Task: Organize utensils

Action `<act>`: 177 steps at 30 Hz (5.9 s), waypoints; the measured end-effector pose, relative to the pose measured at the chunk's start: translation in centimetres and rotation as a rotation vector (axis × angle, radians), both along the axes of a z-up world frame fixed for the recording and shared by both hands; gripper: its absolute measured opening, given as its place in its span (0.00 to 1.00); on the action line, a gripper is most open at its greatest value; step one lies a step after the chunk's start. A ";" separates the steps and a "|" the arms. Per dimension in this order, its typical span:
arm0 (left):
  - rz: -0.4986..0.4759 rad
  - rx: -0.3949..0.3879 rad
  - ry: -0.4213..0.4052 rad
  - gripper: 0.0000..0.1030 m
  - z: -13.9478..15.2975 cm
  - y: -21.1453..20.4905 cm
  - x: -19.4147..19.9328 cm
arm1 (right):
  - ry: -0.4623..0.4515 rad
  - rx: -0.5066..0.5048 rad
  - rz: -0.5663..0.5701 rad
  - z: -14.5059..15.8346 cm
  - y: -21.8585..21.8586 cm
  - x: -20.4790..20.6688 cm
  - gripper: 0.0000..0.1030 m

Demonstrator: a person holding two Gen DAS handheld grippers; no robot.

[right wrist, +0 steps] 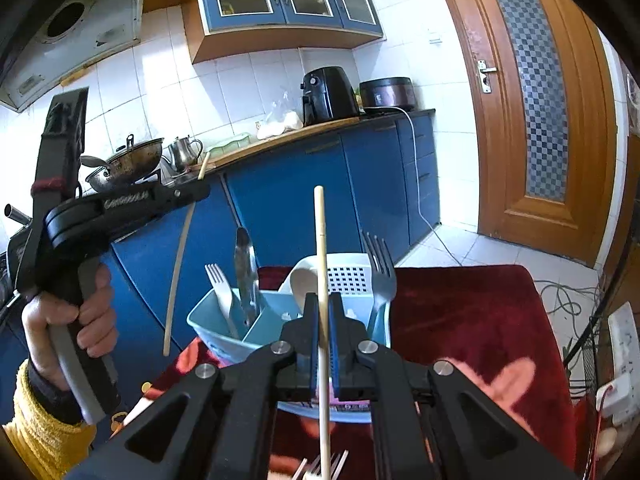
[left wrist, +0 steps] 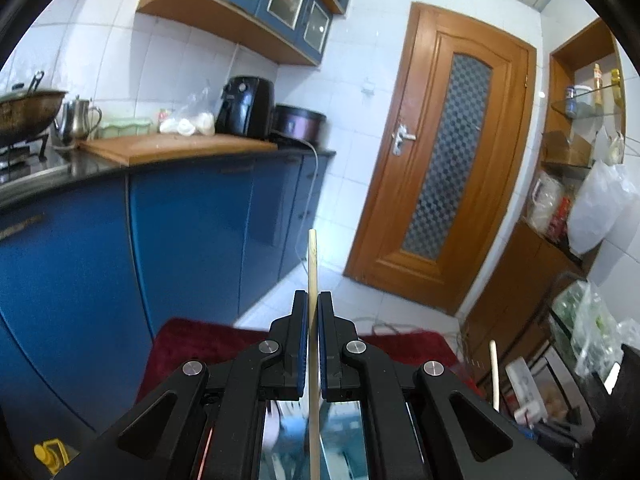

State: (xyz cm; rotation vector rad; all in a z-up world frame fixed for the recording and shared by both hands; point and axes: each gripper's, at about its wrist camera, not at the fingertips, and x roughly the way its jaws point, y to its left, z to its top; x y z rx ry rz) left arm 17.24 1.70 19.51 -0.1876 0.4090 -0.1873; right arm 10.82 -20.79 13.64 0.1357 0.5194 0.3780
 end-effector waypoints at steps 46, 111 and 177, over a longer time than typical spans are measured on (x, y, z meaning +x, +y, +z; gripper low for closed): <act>0.040 0.051 -0.066 0.06 -7.5 -1.2 1.7 | -0.282 -0.017 -0.068 -2.0 3.3 5.1 0.09; -0.072 0.051 0.206 0.28 -9.0 -0.8 -12.4 | 0.194 -0.001 -0.101 -4.9 -0.3 -8.3 0.27; -0.211 0.200 0.556 0.20 -21.2 -9.1 -10.2 | 0.458 0.025 -0.135 -13.8 -4.5 -10.8 0.27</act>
